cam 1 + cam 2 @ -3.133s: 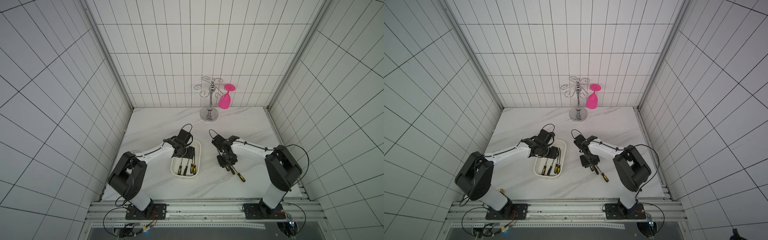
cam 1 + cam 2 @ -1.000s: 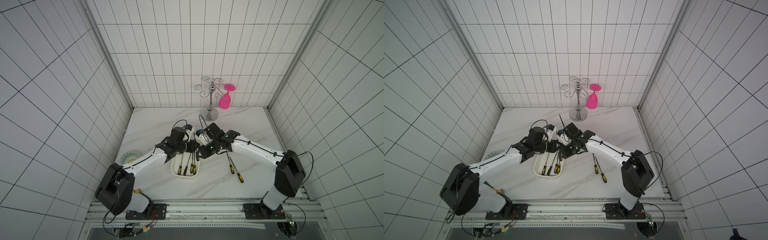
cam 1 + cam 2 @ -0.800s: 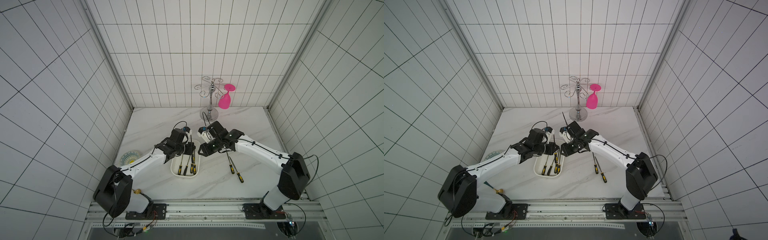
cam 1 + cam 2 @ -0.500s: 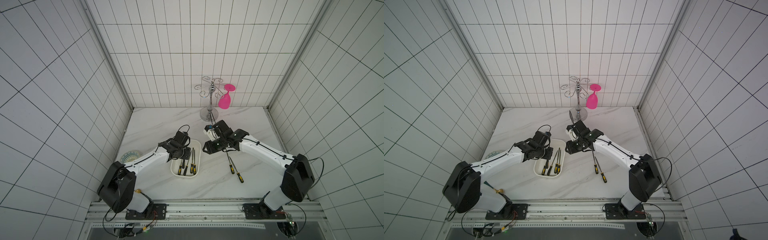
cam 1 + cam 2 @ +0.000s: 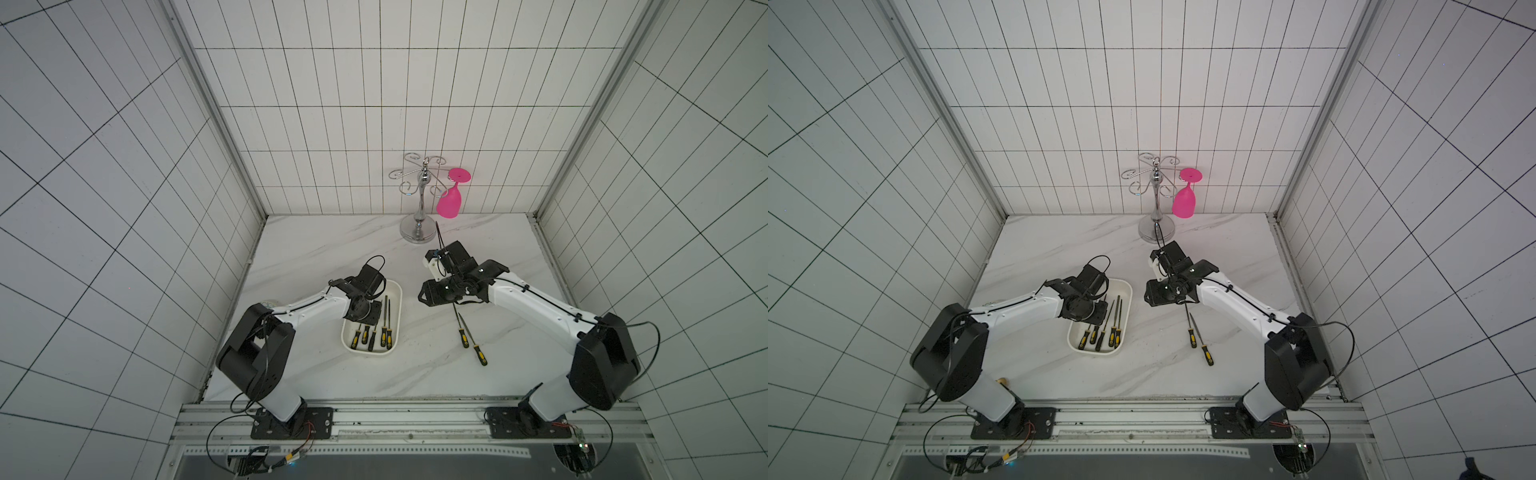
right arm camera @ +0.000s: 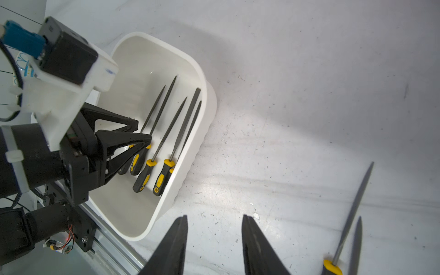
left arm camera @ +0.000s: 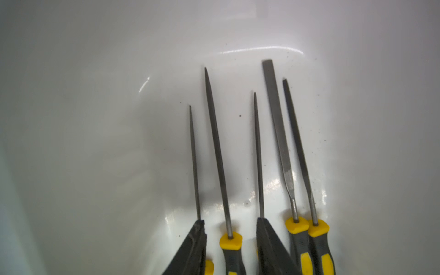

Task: Put the file tool into the storage box
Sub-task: Place the file tool in the storage box, then pick up the file tool from the center of the board.

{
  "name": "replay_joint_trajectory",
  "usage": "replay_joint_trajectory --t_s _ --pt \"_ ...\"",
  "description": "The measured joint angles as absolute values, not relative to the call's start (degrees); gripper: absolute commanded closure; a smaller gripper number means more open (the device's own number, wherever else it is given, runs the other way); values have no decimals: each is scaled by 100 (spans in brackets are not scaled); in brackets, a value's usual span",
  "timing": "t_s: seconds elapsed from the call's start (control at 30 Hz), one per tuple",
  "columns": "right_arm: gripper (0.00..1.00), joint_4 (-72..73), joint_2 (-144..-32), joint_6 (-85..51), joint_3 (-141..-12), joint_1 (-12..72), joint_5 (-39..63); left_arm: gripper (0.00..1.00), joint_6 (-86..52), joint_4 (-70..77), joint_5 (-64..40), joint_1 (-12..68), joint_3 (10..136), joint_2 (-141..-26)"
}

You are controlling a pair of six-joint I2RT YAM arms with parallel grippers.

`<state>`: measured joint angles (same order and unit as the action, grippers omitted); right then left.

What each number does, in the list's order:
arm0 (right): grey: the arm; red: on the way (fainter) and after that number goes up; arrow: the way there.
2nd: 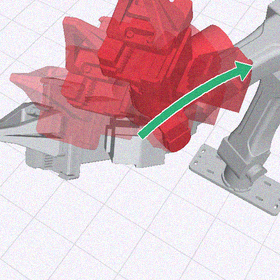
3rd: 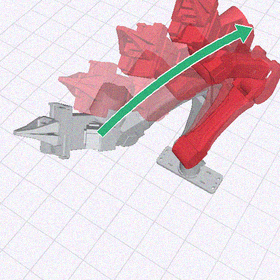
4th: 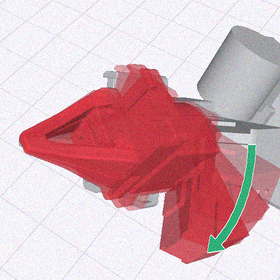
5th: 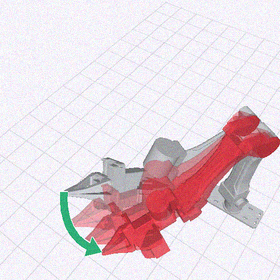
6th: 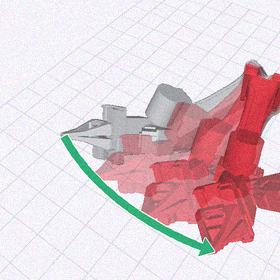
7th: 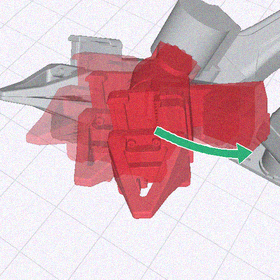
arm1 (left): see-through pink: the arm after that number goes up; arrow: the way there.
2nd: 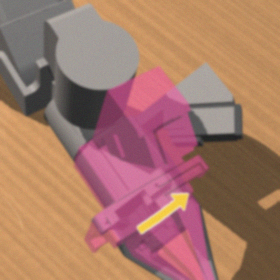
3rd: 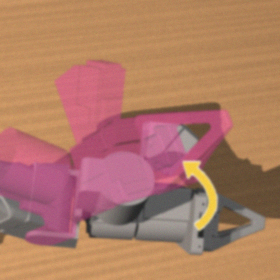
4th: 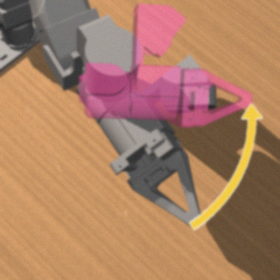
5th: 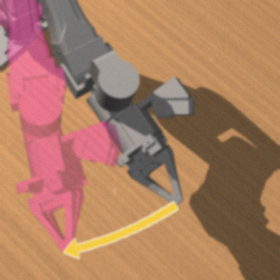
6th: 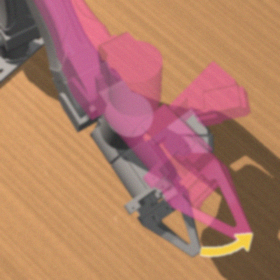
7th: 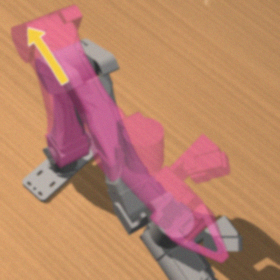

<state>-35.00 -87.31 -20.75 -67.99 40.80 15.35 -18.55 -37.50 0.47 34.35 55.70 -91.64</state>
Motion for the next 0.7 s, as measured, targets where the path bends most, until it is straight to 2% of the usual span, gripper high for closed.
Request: replay_joint_trajectory --t_s 0.33,0.7 --pt "59 -4294 -8567 -2565 -5979 3859 661 54 -1922 -3144 -97 3435 5572 -8665" --pt "58 -4694 -8851 -2766 -5524 3859 375 54 -1968 -3059 -176 3435 5572 -8667"
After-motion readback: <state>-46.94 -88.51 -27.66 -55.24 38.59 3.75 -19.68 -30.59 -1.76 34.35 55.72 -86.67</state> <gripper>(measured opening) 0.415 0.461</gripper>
